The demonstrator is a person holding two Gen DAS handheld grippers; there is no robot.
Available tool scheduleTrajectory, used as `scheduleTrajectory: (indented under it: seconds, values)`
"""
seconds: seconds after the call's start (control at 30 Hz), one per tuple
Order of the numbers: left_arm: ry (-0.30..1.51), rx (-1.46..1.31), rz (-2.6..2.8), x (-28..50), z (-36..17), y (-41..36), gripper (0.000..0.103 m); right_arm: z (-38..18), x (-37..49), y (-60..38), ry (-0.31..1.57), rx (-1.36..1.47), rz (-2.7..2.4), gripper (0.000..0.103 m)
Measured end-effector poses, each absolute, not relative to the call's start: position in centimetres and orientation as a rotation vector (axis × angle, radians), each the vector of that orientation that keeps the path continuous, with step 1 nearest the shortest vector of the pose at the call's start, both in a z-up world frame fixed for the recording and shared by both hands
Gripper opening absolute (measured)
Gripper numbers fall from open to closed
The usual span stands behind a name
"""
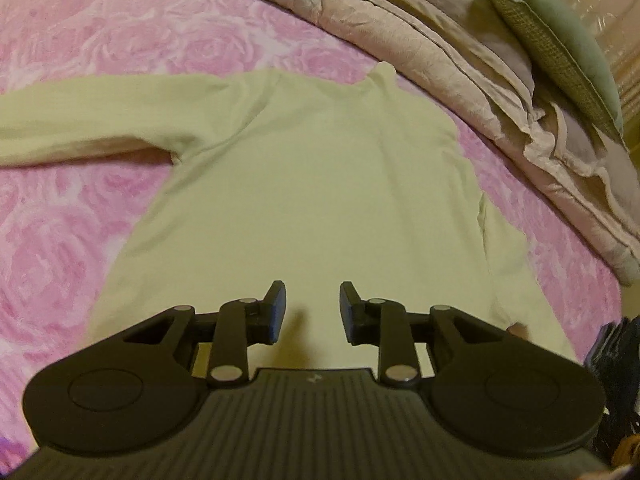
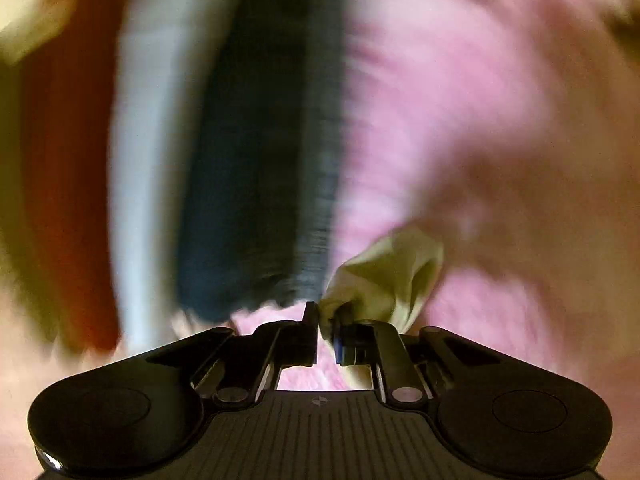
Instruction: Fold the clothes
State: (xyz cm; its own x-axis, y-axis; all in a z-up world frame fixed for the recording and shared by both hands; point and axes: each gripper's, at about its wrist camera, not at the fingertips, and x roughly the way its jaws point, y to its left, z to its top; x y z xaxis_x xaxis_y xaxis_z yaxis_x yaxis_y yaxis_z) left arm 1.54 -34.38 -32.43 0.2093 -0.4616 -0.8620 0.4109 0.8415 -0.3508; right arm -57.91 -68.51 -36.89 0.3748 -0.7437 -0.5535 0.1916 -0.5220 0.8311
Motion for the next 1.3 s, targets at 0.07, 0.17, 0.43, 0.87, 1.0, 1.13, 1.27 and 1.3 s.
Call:
scheduleTrajectory:
  seconds: [0.07, 0.17, 0.43, 0.87, 1.0, 1.13, 1.27, 1.3]
  values:
    - [1.219, -0.040, -0.625, 1.3, -32.5, -34.8, 0.024, -33.2, -57.3, -68.2, -0.317, 1.459, -1.288, 0.012]
    - [1.227, -0.006, -0.651, 0.9, -33.0, -35.5, 0.024, -29.9, -55.3, -66.9, 0.044, 1.070, -1.306, 0.018]
    - [1.238, 0.077, -0.682, -0.1, -33.9, -35.1, 0.024, -35.8, -60.1, -65.1, 0.124, 1.351, -1.444, 0.071]
    - [1.251, 0.040, -0.630, 1.1, -35.0, -32.9, 0.025, -36.6, -55.8, -71.4, 0.616, 0.876, -1.512, 0.013]
    - [1.235, 0.054, -0.584, 1.8, -35.0, -30.7, 0.025, -36.5, -57.6, -71.1, 0.653, 0.882, -1.718, 0.070]
    - [1.172, 0.012, -0.549, 3.1, -34.0, -27.5, 0.024, -34.4, -55.3, -70.2, 0.621, 0.868, -1.551, 0.070]
    - [1.074, 0.012, -0.544, 7.0, -33.5, -26.1, 0.013, -33.7, -47.0, -68.9, 0.662, 0.807, -1.188, 0.070]
    - [1.052, 0.012, -0.549, 8.3, -33.5, -26.1, 0.013, -33.5, -44.5, -68.2, 0.669, 0.791, -1.088, 0.070]
